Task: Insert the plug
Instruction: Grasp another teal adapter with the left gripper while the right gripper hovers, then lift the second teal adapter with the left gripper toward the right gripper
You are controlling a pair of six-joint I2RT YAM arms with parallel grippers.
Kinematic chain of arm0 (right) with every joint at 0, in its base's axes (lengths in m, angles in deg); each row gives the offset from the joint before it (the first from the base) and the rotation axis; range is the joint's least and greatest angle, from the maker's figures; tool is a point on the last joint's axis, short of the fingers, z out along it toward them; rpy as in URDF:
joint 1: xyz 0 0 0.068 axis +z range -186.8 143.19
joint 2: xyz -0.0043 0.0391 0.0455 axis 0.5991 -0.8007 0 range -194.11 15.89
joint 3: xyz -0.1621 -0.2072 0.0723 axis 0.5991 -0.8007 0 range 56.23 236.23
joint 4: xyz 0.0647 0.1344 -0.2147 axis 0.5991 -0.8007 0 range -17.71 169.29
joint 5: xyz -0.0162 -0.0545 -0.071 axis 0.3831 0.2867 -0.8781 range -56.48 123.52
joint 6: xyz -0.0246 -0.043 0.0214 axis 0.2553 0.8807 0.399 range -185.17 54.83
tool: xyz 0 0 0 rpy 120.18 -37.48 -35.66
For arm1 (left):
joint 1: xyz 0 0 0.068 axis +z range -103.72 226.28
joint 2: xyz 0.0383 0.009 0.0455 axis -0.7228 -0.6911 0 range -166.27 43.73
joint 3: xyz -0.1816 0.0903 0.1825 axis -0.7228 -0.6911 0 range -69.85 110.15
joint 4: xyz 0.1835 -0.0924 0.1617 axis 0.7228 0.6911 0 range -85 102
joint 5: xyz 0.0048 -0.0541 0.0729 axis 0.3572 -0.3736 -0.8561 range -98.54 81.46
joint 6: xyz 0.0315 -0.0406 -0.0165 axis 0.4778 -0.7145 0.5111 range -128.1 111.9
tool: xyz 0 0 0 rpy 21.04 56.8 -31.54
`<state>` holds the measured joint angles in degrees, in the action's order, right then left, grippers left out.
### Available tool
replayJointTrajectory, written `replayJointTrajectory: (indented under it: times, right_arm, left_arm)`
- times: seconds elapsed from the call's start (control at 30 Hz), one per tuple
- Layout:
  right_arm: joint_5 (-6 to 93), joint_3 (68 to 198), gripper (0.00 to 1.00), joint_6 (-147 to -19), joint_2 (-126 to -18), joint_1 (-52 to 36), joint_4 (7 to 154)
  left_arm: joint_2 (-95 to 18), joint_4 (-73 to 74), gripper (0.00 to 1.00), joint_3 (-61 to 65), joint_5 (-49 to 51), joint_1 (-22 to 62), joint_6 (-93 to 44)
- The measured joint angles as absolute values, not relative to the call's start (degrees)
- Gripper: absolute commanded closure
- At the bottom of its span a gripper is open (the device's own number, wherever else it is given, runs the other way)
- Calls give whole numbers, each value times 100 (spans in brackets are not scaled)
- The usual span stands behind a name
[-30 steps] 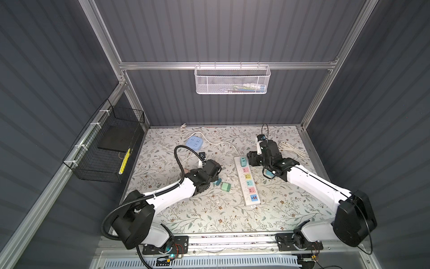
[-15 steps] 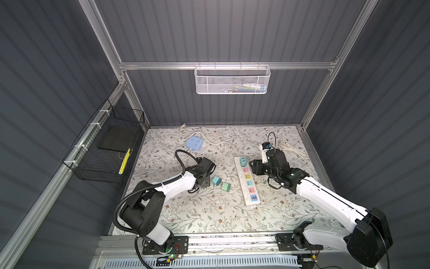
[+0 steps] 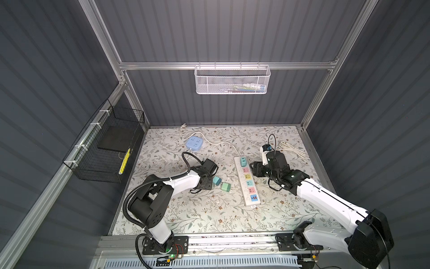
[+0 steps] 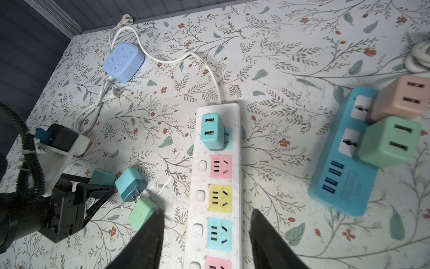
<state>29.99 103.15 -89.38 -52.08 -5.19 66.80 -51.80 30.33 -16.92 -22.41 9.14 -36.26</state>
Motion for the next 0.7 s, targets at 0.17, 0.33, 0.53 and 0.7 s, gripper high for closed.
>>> replayJointTrajectory:
  times: [0.17, 0.33, 0.53, 0.7]
  right_arm:
    - [3034, 10313, 40, -8942, -5208, -515, 6678]
    - [3040, 10313, 40, -8940, -5205, -515, 6671]
    - [3125, 10315, 41, -8949, -5144, -515, 6590]
    - [3254, 10313, 38, -8964, -5011, -515, 6579]
  left_arm:
    - [-5230, 2958, 57, -1692, -2287, 914, -3600]
    - [-5232, 2939, 69, -1674, -2304, 909, -3521]
    - [-4854, 2838, 77, -1714, -2269, 874, -3305]
    - [-3709, 1990, 80, -1956, -2396, 531, -2879]
